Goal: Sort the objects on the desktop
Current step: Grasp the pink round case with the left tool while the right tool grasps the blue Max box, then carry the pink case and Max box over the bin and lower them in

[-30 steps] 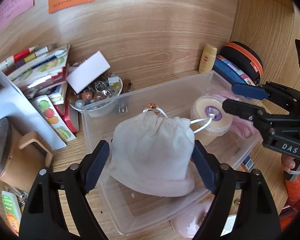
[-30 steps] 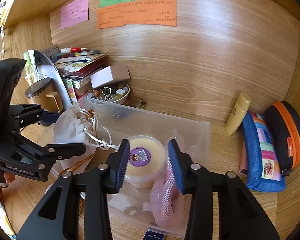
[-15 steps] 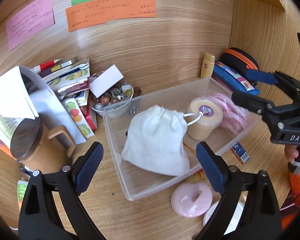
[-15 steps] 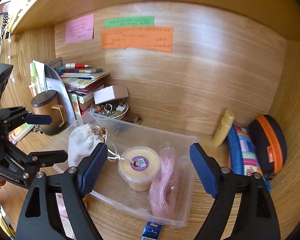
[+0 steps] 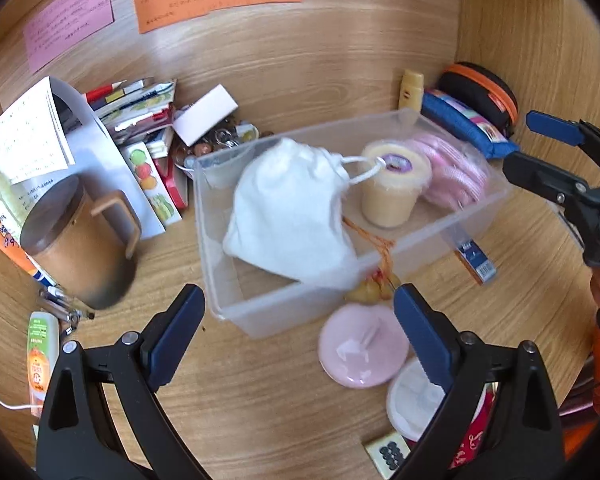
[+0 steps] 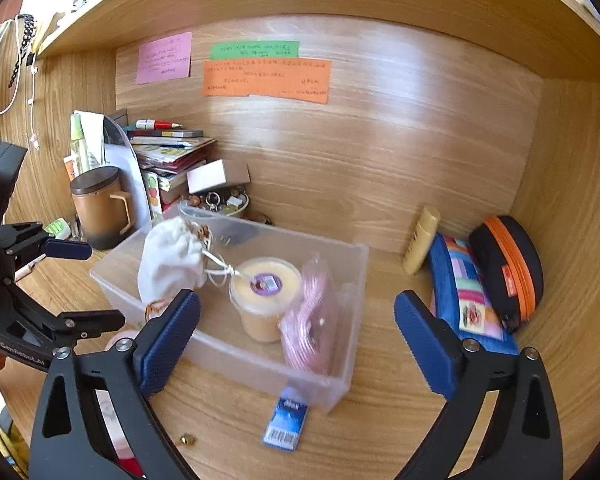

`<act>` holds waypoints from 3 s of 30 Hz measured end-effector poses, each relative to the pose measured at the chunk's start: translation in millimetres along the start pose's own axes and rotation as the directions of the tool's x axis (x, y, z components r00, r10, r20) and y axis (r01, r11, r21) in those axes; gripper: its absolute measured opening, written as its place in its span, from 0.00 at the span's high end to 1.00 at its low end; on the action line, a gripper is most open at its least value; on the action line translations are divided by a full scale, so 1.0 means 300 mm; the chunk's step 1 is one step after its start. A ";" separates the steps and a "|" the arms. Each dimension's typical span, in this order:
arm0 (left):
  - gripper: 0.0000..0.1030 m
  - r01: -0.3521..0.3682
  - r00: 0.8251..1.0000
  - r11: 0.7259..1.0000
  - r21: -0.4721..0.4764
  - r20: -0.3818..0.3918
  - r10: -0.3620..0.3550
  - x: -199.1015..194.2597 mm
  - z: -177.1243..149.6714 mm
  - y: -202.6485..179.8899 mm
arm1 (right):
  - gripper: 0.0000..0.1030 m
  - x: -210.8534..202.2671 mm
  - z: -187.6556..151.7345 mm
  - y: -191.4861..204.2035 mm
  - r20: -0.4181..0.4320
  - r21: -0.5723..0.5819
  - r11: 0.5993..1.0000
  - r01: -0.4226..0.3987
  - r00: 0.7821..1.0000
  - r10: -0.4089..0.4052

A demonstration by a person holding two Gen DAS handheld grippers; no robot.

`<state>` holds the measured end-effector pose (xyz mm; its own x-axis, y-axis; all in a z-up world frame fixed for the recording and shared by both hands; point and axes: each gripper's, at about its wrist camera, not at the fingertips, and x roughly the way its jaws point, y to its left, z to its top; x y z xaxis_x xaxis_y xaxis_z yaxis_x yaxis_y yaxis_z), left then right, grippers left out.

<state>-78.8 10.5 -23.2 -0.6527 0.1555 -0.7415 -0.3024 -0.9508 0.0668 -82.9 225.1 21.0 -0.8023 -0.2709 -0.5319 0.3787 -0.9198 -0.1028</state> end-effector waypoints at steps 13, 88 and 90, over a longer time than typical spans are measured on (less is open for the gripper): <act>0.06 0.045 0.996 0.999 -0.007 -0.074 -0.045 0.062 -0.065 -0.056 | 0.06 0.012 -0.157 -0.026 -0.114 -0.009 1.000 -0.001 0.993 0.000; 0.39 0.083 0.995 0.986 -0.147 0.070 -0.074 -0.024 -0.130 0.059 | 0.75 -0.025 -0.203 0.023 -0.187 0.032 0.982 -0.187 0.964 0.189; 0.39 0.081 0.994 0.987 -0.142 0.086 -0.069 -0.046 -0.121 0.051 | 0.75 -0.040 -0.187 0.021 -0.171 0.022 0.983 -0.181 0.968 0.182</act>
<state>-49.3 -16.1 -36.0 -0.6872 0.2435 -0.6845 -0.2530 -0.9634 -0.0888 -45.0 238.6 -20.5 -0.6289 -0.3811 -0.6777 0.5072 -0.8617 0.0140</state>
